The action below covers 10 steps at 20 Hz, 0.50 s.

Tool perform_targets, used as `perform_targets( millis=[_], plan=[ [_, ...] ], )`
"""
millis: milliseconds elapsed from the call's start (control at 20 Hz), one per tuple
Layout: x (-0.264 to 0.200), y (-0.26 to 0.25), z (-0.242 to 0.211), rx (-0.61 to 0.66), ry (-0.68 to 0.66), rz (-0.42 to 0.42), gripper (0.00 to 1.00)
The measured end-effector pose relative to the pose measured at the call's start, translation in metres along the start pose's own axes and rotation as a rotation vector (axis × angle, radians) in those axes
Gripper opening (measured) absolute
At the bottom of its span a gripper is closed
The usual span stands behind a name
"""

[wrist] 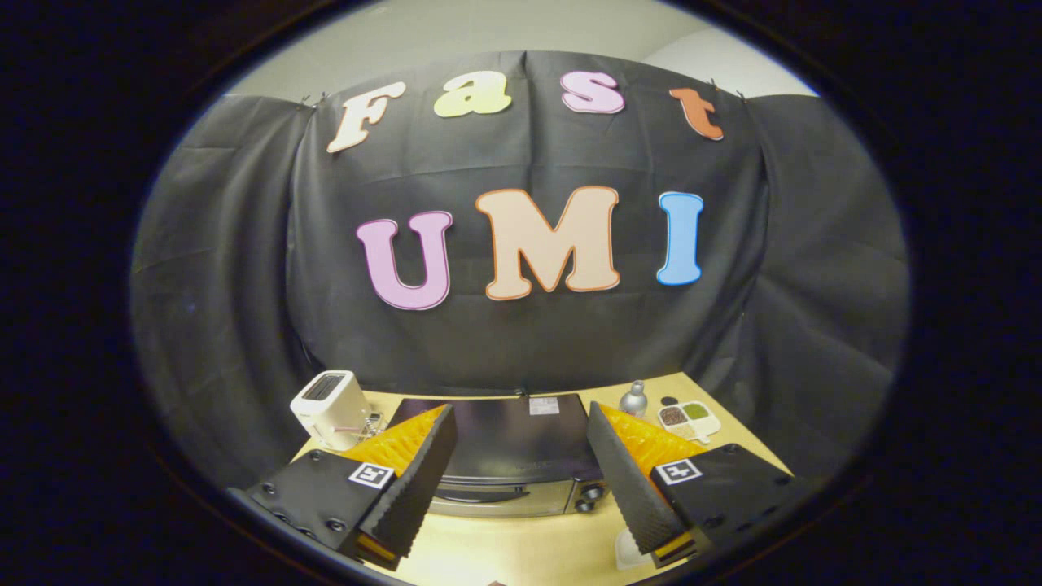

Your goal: Open the toaster oven, put the food inside, and close the toaster oven door.

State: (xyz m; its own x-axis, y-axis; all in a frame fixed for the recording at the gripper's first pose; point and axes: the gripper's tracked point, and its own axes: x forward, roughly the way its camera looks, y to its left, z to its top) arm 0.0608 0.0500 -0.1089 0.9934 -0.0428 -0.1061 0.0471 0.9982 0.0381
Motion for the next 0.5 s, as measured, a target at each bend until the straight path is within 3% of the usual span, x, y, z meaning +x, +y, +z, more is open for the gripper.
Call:
perform_targets(
  millis=[300,500],
  plan=[
    [0.037,0.006,-0.066,-0.002,-0.001,-0.027,1.0],
    [0.057,0.024,-0.111,-0.024,-0.007,0.01,1.0]
  ],
)
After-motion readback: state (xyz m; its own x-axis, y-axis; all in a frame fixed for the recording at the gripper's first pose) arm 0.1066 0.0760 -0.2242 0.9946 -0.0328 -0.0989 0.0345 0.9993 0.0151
